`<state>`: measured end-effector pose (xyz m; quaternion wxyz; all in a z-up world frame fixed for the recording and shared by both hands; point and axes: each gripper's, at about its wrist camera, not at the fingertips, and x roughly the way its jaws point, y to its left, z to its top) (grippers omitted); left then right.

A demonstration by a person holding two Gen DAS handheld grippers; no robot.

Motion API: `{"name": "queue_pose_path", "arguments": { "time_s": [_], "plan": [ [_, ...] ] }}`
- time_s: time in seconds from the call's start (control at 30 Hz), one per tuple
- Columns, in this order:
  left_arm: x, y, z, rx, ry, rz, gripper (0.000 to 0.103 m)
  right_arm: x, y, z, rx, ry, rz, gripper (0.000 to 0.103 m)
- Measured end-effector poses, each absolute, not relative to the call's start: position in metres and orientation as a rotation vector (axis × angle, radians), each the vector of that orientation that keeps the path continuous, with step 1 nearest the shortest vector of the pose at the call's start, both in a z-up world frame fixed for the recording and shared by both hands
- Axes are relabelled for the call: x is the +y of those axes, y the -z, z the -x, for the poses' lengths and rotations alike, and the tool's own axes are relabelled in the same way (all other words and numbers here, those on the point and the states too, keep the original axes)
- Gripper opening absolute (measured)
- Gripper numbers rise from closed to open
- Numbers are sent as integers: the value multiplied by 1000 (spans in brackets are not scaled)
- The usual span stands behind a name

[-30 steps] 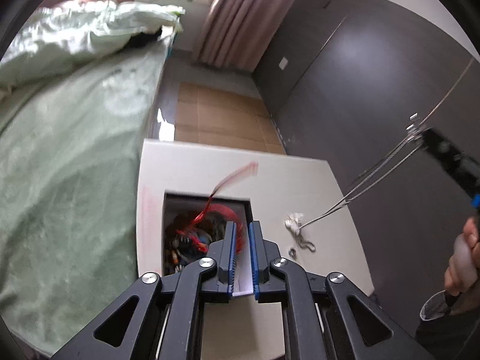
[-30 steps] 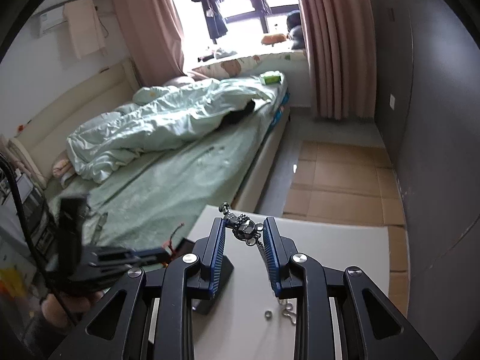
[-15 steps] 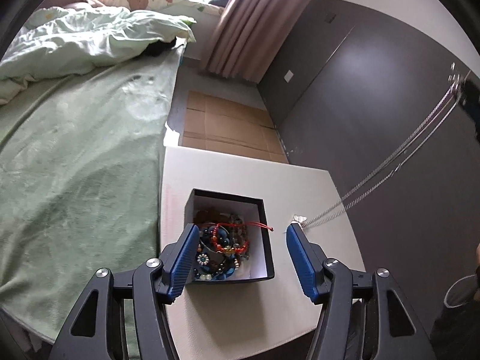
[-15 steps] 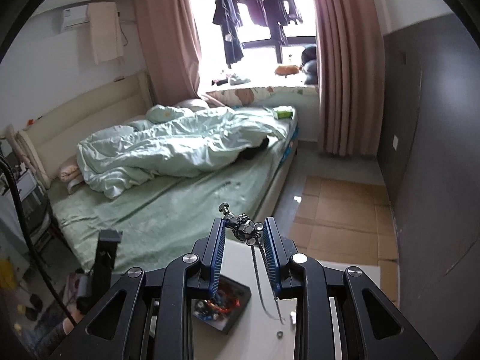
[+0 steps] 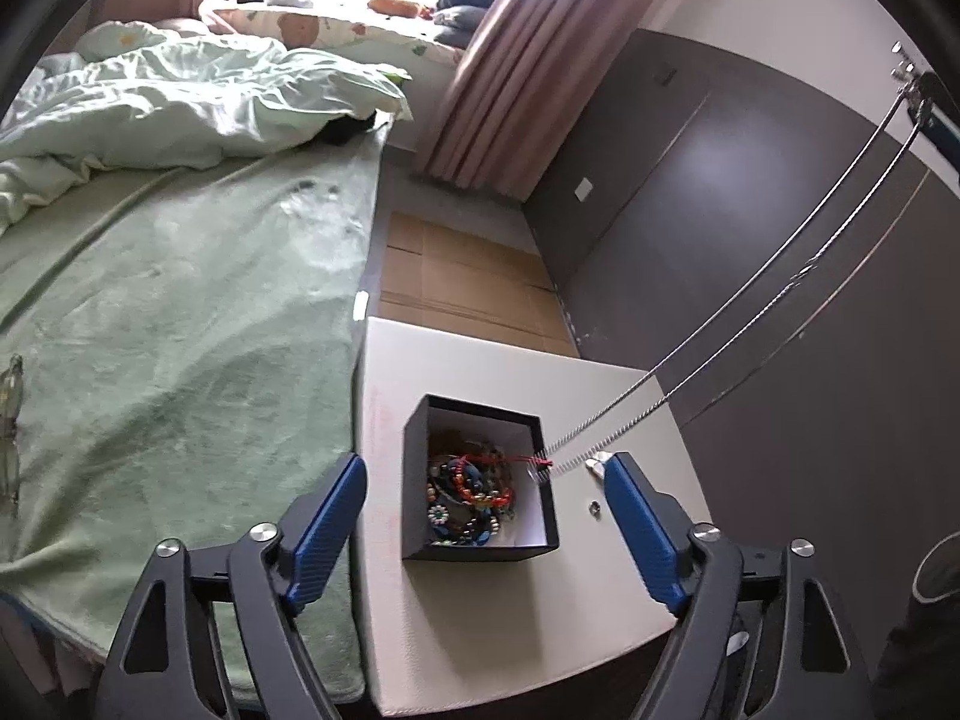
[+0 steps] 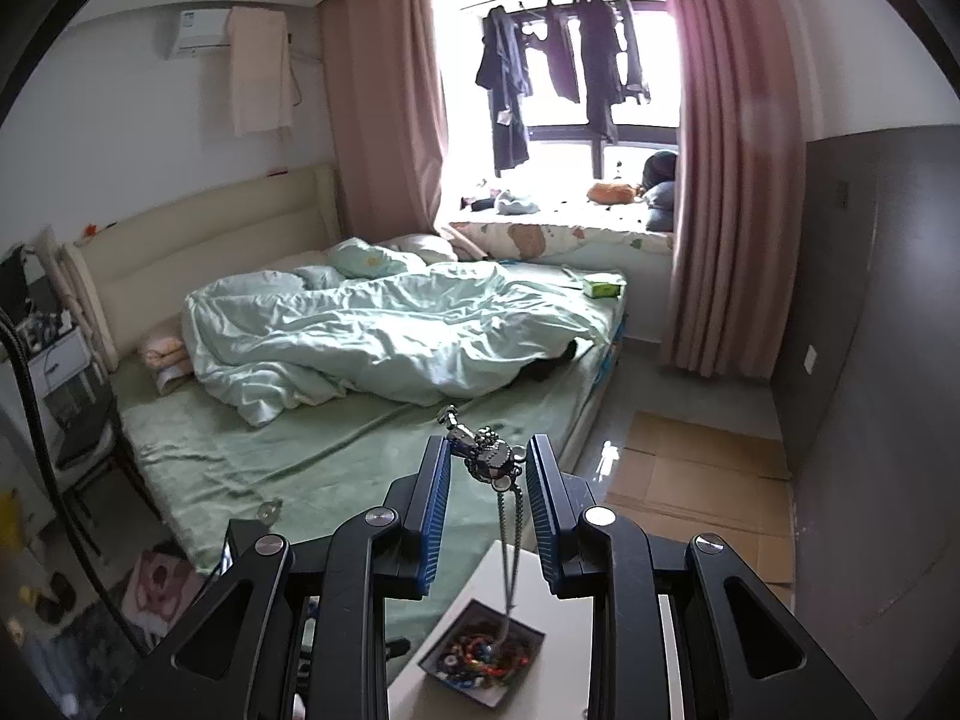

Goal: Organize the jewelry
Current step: 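Carry the silver chain over the black box and release it with the right gripper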

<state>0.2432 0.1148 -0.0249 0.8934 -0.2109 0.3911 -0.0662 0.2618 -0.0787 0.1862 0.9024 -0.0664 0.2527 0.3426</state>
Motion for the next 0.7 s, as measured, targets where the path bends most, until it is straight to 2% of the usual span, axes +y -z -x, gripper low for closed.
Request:
{"name": "queue_pose_path", "arguments": {
  "time_s": [0.2, 0.27, 0.3, 0.37, 0.4, 0.7],
  "plan": [
    [126, 25, -234, 803, 122, 441, 103, -66, -145, -265, 602, -692, 139, 27],
    [129, 28, -233, 809, 123, 455, 103, -69, -123, -270, 642, -653, 112, 30],
    [129, 30, -233, 813, 123, 459, 103, -70, -116, -270, 658, -651, 92, 35],
    [128, 32, -234, 818, 122, 451, 103, -79, -93, -268, 694, -650, 8, 70],
    [125, 33, -234, 820, 121, 441, 103, -85, -84, -264, 695, -637, -20, 74],
    [88, 31, -242, 821, 152, 340, 103, -146, -17, -232, 750, -503, -277, 77]
  ]
}}
